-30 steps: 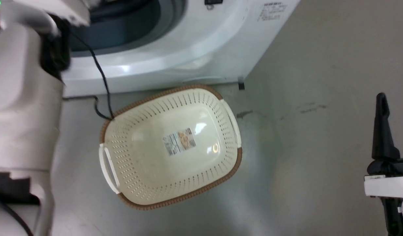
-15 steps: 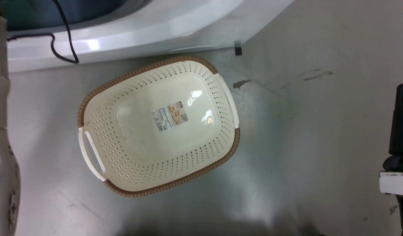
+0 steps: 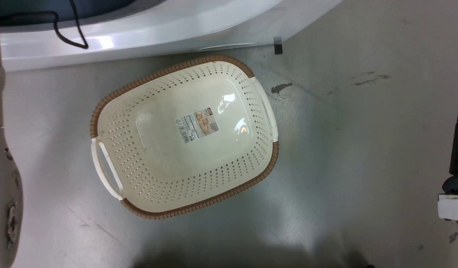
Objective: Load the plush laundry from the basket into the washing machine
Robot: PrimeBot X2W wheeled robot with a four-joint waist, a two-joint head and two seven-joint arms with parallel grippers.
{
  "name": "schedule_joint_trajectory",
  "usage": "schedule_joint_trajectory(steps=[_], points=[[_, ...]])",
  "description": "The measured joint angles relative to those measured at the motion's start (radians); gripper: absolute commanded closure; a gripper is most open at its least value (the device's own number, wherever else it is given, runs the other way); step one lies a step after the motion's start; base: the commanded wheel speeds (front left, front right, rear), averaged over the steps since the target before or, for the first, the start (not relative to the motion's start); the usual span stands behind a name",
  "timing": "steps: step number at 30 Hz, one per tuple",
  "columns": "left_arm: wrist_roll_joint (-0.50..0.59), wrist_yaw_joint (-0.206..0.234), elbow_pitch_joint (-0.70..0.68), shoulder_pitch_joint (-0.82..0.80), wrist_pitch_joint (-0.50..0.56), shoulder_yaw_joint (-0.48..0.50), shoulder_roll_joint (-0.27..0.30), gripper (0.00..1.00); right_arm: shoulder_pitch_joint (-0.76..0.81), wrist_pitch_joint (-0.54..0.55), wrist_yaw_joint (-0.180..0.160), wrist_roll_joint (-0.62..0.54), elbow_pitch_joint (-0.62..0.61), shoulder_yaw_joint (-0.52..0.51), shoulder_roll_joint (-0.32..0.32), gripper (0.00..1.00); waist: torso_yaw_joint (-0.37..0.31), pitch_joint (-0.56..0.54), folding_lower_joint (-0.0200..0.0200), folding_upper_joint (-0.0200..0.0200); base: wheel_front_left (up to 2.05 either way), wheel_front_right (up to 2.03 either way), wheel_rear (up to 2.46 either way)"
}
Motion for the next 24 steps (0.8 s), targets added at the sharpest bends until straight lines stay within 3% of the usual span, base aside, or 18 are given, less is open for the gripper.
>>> schedule_joint_trajectory(steps=[12, 13, 24], points=[[-0.014, -0.054, 0.065, 0.042, -0.118, -0.018, -0.096, 0.00, -0.013, 0.011, 0.000, -0.001, 0.026, -0.001, -0.013, 0.00, 0.047, -0.095, -0.0001, 0.0000, 0.00, 0.00, 0.00], [-0.011, -0.054, 0.063, 0.119, -0.128, -0.018, -0.144, 0.00, -0.025, 0.012, 0.000, -0.001, 0.058, 0.010, -0.012, 0.00, 0.065, -0.154, -0.0001, 0.0000, 0.00, 0.00, 0.00], [0.070, -0.034, -0.123, 0.433, -0.131, 0.047, -0.229, 0.00, -0.029, 0.011, 0.000, -0.010, 0.151, 0.033, 0.002, 0.00, 0.104, -0.341, -0.0005, 0.0000, 0.00, 0.00, 0.00]])
